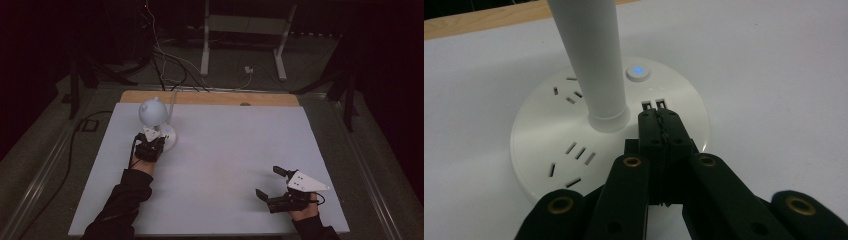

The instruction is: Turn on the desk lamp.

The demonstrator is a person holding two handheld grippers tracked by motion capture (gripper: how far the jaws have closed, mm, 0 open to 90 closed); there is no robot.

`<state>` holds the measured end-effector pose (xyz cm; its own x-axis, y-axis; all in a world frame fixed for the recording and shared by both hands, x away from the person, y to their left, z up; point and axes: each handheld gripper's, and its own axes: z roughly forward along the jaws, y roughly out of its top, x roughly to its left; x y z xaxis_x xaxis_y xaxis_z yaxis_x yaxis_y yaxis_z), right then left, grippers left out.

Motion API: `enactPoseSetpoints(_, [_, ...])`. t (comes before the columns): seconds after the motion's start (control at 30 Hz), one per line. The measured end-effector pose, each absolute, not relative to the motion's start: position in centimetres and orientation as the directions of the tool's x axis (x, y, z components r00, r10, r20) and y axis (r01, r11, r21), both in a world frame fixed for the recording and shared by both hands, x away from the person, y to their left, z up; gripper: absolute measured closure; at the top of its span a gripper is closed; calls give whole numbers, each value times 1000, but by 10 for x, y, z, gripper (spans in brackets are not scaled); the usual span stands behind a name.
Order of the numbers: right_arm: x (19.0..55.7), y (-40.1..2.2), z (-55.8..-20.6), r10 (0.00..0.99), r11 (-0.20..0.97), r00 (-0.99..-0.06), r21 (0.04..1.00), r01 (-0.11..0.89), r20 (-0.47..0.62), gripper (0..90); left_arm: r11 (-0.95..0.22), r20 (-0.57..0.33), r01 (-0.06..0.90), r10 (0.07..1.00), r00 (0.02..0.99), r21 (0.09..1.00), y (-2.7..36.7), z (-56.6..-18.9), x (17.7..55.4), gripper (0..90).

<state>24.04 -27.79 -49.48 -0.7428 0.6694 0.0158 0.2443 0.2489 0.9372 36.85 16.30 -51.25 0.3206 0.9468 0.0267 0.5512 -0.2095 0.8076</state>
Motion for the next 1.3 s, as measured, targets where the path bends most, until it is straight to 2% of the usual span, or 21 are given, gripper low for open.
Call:
enactPoseSetpoints(0.53, [241,-277,-496,668,253,-744,934,250,18,0,-262,77,538,937,341,801,158,-513,367,900])
enactPoseSetpoints(1.23, [241,-278,-496,669,248,-743,935,253,23,0,-164,-26,542,946,324,824,166,-498,363,900])
enactPoseSetpoints(1.3, [241,-278,-496,668,251,-744,936,249,19,0,-161,-32,546,945,327,822,166,-495,362,865])
